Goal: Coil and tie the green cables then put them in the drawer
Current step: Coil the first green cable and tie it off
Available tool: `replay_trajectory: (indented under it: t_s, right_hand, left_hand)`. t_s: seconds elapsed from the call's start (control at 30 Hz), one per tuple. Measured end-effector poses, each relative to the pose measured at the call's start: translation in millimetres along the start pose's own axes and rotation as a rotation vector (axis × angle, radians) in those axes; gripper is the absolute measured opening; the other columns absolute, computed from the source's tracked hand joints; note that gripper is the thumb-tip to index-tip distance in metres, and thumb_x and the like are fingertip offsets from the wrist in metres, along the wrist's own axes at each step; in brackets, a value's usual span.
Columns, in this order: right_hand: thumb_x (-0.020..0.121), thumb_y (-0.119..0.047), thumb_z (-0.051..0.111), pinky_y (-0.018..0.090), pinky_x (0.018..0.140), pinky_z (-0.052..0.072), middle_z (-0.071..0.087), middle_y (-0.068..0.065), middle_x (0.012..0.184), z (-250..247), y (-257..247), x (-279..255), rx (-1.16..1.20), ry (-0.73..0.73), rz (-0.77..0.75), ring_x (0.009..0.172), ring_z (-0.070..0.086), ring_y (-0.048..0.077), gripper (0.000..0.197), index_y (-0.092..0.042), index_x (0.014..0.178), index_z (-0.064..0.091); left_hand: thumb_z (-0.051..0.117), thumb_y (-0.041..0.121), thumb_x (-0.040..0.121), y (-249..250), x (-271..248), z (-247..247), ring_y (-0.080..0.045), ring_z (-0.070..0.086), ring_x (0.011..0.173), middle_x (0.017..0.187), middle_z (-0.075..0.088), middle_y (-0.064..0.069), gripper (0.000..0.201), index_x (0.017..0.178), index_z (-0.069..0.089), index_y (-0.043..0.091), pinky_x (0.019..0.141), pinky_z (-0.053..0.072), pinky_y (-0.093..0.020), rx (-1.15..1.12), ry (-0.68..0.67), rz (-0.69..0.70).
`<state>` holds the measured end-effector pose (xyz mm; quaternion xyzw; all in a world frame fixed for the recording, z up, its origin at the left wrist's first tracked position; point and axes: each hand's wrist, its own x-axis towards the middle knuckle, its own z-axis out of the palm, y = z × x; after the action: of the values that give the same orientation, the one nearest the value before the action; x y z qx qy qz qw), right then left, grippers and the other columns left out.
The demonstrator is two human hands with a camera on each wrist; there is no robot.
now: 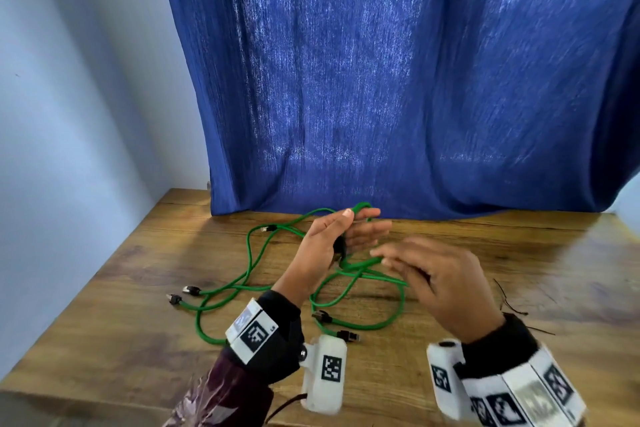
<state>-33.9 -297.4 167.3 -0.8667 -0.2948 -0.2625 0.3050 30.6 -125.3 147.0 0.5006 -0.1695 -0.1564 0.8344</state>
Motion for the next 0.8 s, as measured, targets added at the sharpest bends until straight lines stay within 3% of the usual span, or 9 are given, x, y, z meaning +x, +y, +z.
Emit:
replay_trajectory:
  t_s: [0.1, 0.23, 0.4, 0.5, 0.57, 0.63, 0.7, 0.8]
  right_hand:
    - [0.087, -0.042, 0.054, 0.03, 0.067, 0.052, 0.069, -0.017, 0.091, -4.0, -2.1, 12.6, -0.001, 0.106, 0.051, 0.08, 0.064, -0.001, 0.021, -0.028, 0.093, 0.069]
    - [0.082, -0.039, 0.059, 0.028, 0.067, 0.049, 0.069, -0.014, 0.08, -16.7, -0.8, 18.6, 0.057, 0.209, 0.108, 0.072, 0.064, 0.001, 0.019, -0.023, 0.082, 0.069]
    - [0.075, -0.042, 0.064, 0.032, 0.063, 0.05, 0.07, -0.015, 0.074, -21.0, 2.0, 18.7, 0.028, 0.115, 0.154, 0.068, 0.063, 0.0, 0.017, -0.026, 0.077, 0.069]
    - [0.074, -0.041, 0.066, 0.03, 0.064, 0.048, 0.07, -0.017, 0.074, -12.5, 2.0, 22.5, -0.006, 0.127, 0.187, 0.067, 0.061, -0.001, 0.016, -0.026, 0.076, 0.07]
    - [0.075, -0.039, 0.067, 0.031, 0.066, 0.05, 0.07, -0.016, 0.076, -9.1, 3.2, 25.4, 0.024, 0.12, 0.183, 0.07, 0.062, -0.001, 0.015, -0.024, 0.077, 0.071]
    - [0.074, -0.036, 0.069, 0.034, 0.066, 0.051, 0.068, -0.013, 0.076, -8.9, 5.0, 28.8, 0.052, 0.111, 0.167, 0.071, 0.063, 0.003, 0.014, -0.023, 0.075, 0.071]
    - [0.071, -0.033, 0.072, 0.025, 0.067, 0.049, 0.062, -0.012, 0.077, -11.4, 8.7, 34.1, 0.07, 0.106, 0.16, 0.071, 0.06, 0.003, 0.013, -0.02, 0.072, 0.071]
    - [0.067, -0.025, 0.08, 0.009, 0.067, 0.039, 0.055, -0.007, 0.079, -18.0, 14.6, 42.6, 0.14, 0.047, 0.196, 0.074, 0.054, 0.003, 0.011, -0.018, 0.071, 0.073]
  left_hand:
    - [0.03, 0.02, 0.1, 1.0, -3.9, 1.6, -0.022, 0.069, 0.081, 0.086, 0.073, -0.014, 0.04, 0.107, 0.063, 0.0, 0.081, 0.055, -0.033, 0.034, 0.005, -0.049]
    - [0.029, 0.017, 0.099, 3.5, -7.6, 0.9, -0.023, 0.071, 0.079, 0.085, 0.073, -0.013, 0.039, 0.099, 0.064, 0.0, 0.077, 0.056, -0.034, 0.014, 0.035, -0.035]
    - [0.027, 0.017, 0.101, 6.8, -11.5, 1.2, -0.019, 0.069, 0.094, 0.099, 0.072, -0.01, 0.037, 0.109, 0.059, 0.0, 0.085, 0.055, -0.029, 0.049, -0.054, 0.002]
    - [0.039, 0.018, 0.094, 2.3, -10.2, 9.1, -0.02, 0.069, 0.09, 0.095, 0.072, -0.012, 0.034, 0.106, 0.063, -0.003, 0.087, 0.054, -0.03, 0.069, -0.105, 0.026]
    - [0.041, 0.021, 0.091, 2.7, -9.5, 12.8, -0.02, 0.069, 0.082, 0.088, 0.072, -0.01, 0.033, 0.098, 0.066, 0.0, 0.081, 0.055, -0.028, 0.142, -0.098, 0.023]
    - [0.037, 0.025, 0.092, 4.1, -10.0, 17.0, -0.017, 0.066, 0.061, 0.076, 0.073, -0.007, 0.034, 0.09, 0.064, 0.003, 0.065, 0.054, -0.024, 0.263, -0.13, 0.006]
    - [0.033, 0.031, 0.092, 3.4, -10.0, 20.9, -0.01, 0.05, 0.039, 0.053, 0.063, 0.0, 0.039, 0.086, 0.062, 0.006, 0.045, 0.042, -0.018, 0.341, -0.144, -0.001]
    - [0.034, 0.041, 0.094, 0.2, -10.4, 20.4, -0.002, 0.024, 0.03, 0.036, 0.036, 0.009, 0.043, 0.075, 0.064, 0.016, 0.038, 0.023, -0.015, 0.209, -0.184, -0.066]
